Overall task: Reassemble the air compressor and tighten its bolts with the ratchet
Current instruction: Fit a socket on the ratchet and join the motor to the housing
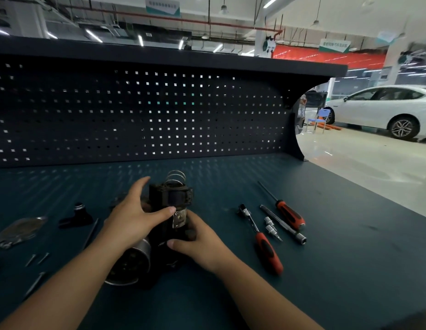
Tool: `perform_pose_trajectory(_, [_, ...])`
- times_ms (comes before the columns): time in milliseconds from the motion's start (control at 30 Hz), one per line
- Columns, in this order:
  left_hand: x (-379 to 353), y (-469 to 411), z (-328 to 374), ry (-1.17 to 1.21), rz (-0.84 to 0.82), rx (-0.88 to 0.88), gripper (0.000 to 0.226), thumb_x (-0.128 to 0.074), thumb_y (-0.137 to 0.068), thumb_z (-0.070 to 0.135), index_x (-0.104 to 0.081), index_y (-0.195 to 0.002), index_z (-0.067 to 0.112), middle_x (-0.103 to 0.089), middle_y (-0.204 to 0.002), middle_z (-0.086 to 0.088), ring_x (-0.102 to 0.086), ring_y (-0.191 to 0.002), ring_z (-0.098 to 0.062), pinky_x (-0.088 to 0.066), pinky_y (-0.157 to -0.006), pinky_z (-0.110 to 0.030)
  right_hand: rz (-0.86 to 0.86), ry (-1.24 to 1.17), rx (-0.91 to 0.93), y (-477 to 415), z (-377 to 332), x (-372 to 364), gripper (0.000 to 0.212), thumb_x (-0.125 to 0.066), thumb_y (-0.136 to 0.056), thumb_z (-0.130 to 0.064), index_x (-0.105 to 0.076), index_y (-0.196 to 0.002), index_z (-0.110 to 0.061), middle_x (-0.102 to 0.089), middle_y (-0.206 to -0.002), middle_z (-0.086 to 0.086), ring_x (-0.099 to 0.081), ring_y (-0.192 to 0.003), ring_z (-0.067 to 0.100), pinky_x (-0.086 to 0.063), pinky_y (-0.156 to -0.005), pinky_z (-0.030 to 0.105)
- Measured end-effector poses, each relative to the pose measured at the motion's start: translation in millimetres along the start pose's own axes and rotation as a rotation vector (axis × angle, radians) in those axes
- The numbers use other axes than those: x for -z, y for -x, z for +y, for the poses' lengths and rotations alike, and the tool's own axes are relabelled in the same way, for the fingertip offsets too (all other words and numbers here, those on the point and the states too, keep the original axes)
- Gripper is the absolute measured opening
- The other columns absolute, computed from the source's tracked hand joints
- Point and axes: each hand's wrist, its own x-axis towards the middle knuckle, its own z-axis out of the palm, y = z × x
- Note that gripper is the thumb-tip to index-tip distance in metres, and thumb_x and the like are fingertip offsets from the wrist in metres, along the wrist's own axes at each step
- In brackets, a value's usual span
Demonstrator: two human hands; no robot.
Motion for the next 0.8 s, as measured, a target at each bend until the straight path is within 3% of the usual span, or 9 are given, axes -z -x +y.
perform_pose_trajectory(100, [5.0,-0.2,-3.4,0.007,-0.03,-0.01,0.084,-0.077,-0.068,0.05,-0.031,-0.138,0.049,-0.057,-0.129,0.005,-0.052,-0.119,-0.019,-0.042,-0.099,-0.04,-0.014,-0.021,0.004,-2.6,1.2,-3.0,0.054,-0.069,-0.083,-0.011,-0.051,-0.127,-0.034,-0.064,-0.121,-0.004,-0.061,-0.112,0.013,-0.048,-0.1,0.038])
perform_pose_trajectory(167, [8.1,0.3,-5.1,0.01,-0.038,-0.008,0.08,-0.077,-0.066,0.052,-0.035,-0.134,0.049,-0.058,-0.126,0.003,-0.051,-0.12,-0.02,-0.042,-0.1,-0.043,-0.028,-0.011,0.002,-3.2,3.1,-2.7,0.054,-0.071,-0.082,-0.015,-0.05,-0.126,-0.04,-0.064,-0.119,-0.01,-0.06,-0.112,0.009,-0.048,-0.1,0.036])
perform_pose_trajectory(267, [9.3,0.7,-4.1,0.009,-0.055,-0.008,0.081,-0.075,-0.065,0.056,-0.034,-0.135,0.048,-0.053,-0.13,0.002,-0.047,-0.124,-0.022,-0.04,-0.103,-0.047,-0.04,0.03,-0.012,-1.2,3.4,1.9,0.055,-0.074,-0.081,-0.021,-0.045,-0.112,-0.056,-0.062,-0.112,-0.024,-0.059,-0.107,-0.004,-0.049,-0.093,0.02])
perform_pose_trajectory(400, [6.2,2.0,3.6,-0.004,-0.015,-0.025,0.088,-0.073,-0.066,0.058,-0.029,-0.14,0.043,-0.039,-0.145,-0.001,-0.038,-0.132,-0.024,-0.036,-0.106,-0.049,-0.041,0.086,-0.047,3.0,0.2,10.5,0.057,-0.076,-0.076,-0.033,-0.04,-0.108,-0.064,-0.057,-0.109,-0.033,-0.054,-0.105,-0.015,-0.045,-0.087,0.009])
perform_pose_trajectory(467, [3.6,2.9,8.4,-0.03,0.01,-0.035,0.087,-0.073,-0.067,0.058,-0.03,-0.141,0.041,-0.036,-0.146,-0.002,-0.035,-0.134,-0.025,-0.033,-0.107,-0.05,-0.021,0.075,-0.061,2.8,0.8,12.7,0.064,-0.077,-0.071,-0.041,-0.037,-0.117,-0.062,-0.055,-0.114,-0.032,-0.052,-0.11,-0.014,-0.046,-0.093,0.012])
perform_pose_trajectory(567, [0.1,3.3,13.1,-0.099,0.034,-0.043,0.081,-0.071,-0.067,0.06,-0.036,-0.137,0.038,-0.039,-0.143,-0.002,-0.037,-0.132,-0.027,-0.033,-0.106,-0.053,-0.005,0.037,-0.065,1.2,2.0,13.5,0.09,-0.077,-0.064,-0.049,-0.031,-0.141,-0.043,-0.054,-0.13,-0.017,-0.052,-0.12,0.001,-0.045,-0.103,0.031])
perform_pose_trajectory(667, [-3.2,2.9,13.6,-0.139,0.052,-0.048,0.074,-0.069,-0.068,0.06,-0.042,-0.132,0.036,-0.045,-0.138,-0.002,-0.041,-0.127,-0.026,-0.036,-0.103,-0.052,0.026,-0.063,-0.043,-1.9,0.8,12.8,0.07,-0.078,-0.067,-0.039,-0.047,-0.129,-0.037,-0.062,-0.123,-0.009,-0.06,-0.114,0.008,-0.05,-0.097,0.033])
perform_pose_trajectory(800, [-7.7,3.2,14.5,-0.219,-0.03,-0.025,0.069,-0.064,-0.073,0.064,-0.041,-0.132,0.036,-0.061,-0.121,0.011,-0.053,-0.117,-0.018,-0.036,-0.103,-0.046,0.159,-0.272,-0.09,-5.9,3.7,9.4,0.049,-0.077,-0.077,-0.02,-0.054,-0.119,-0.029,-0.068,-0.113,-0.006,-0.066,-0.101,0.007,-0.052,-0.079,0.02])
